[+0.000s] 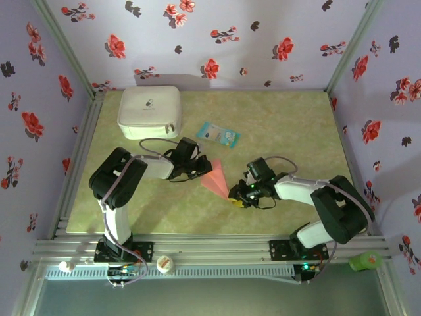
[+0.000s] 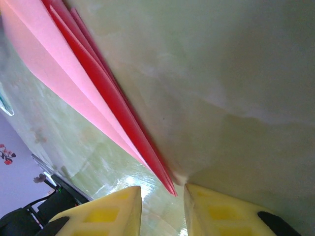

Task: Fold a paper plane with a square sheet of paper (pick it up from the middle)
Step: Fourth fold the wing at the center of the table, then turn over the paper at the center of the table.

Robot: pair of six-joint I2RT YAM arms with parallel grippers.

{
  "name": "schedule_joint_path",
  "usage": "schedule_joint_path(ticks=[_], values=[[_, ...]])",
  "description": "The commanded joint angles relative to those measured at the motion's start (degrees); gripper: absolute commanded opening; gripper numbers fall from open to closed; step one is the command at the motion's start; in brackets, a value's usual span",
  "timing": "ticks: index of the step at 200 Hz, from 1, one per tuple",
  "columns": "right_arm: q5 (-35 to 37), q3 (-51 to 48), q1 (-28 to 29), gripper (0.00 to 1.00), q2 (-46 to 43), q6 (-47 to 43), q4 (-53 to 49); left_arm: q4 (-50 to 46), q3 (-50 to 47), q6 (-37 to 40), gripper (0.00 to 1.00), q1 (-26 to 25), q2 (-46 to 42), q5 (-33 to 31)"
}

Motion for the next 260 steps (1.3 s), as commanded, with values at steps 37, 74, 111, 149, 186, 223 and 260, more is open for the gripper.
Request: schedule_joint_path(ticks=[37, 74, 111, 149, 186, 223, 260], values=[[-2.0, -0.1, 0.2, 0.27, 1.8, -0.1, 3.2, -7.0, -1.3, 0.0, 0.07, 0.1, 1.6, -1.2], [-1.3, 0.1, 0.0, 0.28, 1.5, 0.1, 4.2, -6.9, -1.4, -0.1, 0.07, 0.1, 1.5, -1.2], [-1.1, -0.2, 0.0, 0.28, 1.4, 0.9, 7.0, -6.9, -1.4, -0.1, 0.07, 0.1, 1.6, -1.2], [-1.0, -0.2, -0.2, 0.29, 2.6, 1.6, 10.0, -6.9, -1.2, -0.2, 0.07, 0.1, 1.6, -1.2], [-0.8, 0.1, -0.7, 0.29, 3.7, 2.2, 12.6, -7.0, -1.0, -0.3, 0.07, 0.1, 1.5, -0.9], [-1.3, 0.2, -1.5, 0.29, 4.4, 2.2, 15.1, -6.9, -0.9, -0.3, 0.07, 0.1, 1.5, -0.9], [-1.8, -0.2, -2.1, 0.28, 4.7, 1.8, 16.3, -6.9, -0.5, -0.5, 0.07, 0.1, 1.8, -0.8]])
